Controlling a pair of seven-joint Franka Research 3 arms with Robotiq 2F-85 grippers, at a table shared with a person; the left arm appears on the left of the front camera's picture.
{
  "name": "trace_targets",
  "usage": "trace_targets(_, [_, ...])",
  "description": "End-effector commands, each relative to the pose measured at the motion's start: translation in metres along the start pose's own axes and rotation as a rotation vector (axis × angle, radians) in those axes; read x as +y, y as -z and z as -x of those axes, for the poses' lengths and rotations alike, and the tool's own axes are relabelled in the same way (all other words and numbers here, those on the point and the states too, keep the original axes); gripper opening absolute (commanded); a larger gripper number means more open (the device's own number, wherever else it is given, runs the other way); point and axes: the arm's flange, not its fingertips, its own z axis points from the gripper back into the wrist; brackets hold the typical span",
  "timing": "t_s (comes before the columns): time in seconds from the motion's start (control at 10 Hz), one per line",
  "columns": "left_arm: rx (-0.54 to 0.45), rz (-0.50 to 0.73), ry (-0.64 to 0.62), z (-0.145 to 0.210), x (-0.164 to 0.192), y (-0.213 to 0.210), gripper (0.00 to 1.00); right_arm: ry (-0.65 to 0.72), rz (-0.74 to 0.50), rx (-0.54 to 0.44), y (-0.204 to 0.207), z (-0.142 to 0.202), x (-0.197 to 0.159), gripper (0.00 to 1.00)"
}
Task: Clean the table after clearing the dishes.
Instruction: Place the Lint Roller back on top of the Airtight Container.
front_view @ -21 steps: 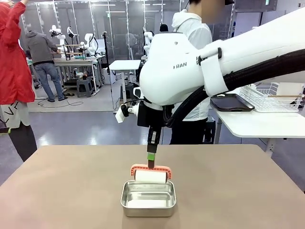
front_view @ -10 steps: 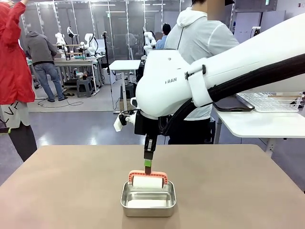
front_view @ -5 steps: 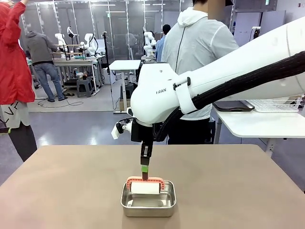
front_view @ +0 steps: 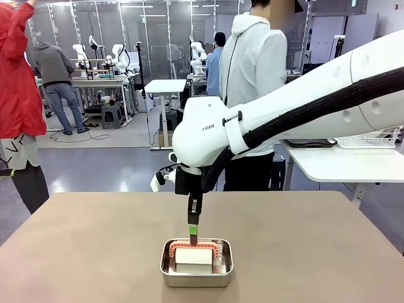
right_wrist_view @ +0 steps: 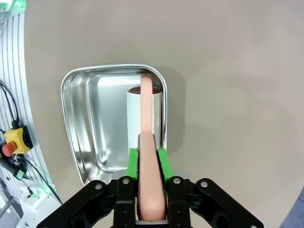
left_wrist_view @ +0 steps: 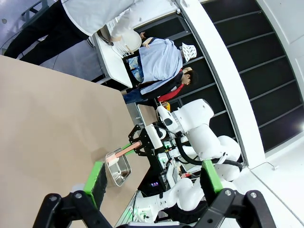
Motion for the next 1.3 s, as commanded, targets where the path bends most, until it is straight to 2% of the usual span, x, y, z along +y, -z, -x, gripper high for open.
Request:
trace_targets(0.0, [0.0, 0.0, 0.001, 0.003, -0.003, -0.001, 1.0, -0.035, -0.06, 0.026, 0.016, 0.003, -0.02, 0.21])
trace_targets(0.2, [0.0, 0.0, 0.001, 0.003, -0.003, -0.001, 1.0, -0.052, -0.06, 0.023, 0.018, 0.003, -0.026, 0.21])
trace_targets(0.3, [0.0, 0.0, 0.001, 0.003, -0.003, -0.001, 1.0, -0.057, -0.034, 0.015, 0.014, 0.003, -0.026, 0.46])
trace_targets(0.4, [0.0, 0.0, 0.001, 0.003, -0.003, -0.001, 1.0, -0.058, -0.011, 0.013, 0.01, 0.002, -0.024, 0.55])
trace_targets(0.5, [0.0, 0.0, 0.001, 0.003, -0.003, -0.001, 1.0, -0.055, -0.002, 0.027, 0.005, 0.002, -0.025, 0.8])
trace_targets(0.7, [0.0, 0.0, 0.001, 0.003, -0.003, -0.001, 1.0, -0.052, 0.048, 0.042, -0.006, -0.001, -0.023, 1.0])
trace_targets(1.2, [0.0, 0.0, 0.001, 0.003, -0.003, -0.001, 1.0, -0.048, 0.149, 0.002, -0.042, 0.002, -0.013, 1.0])
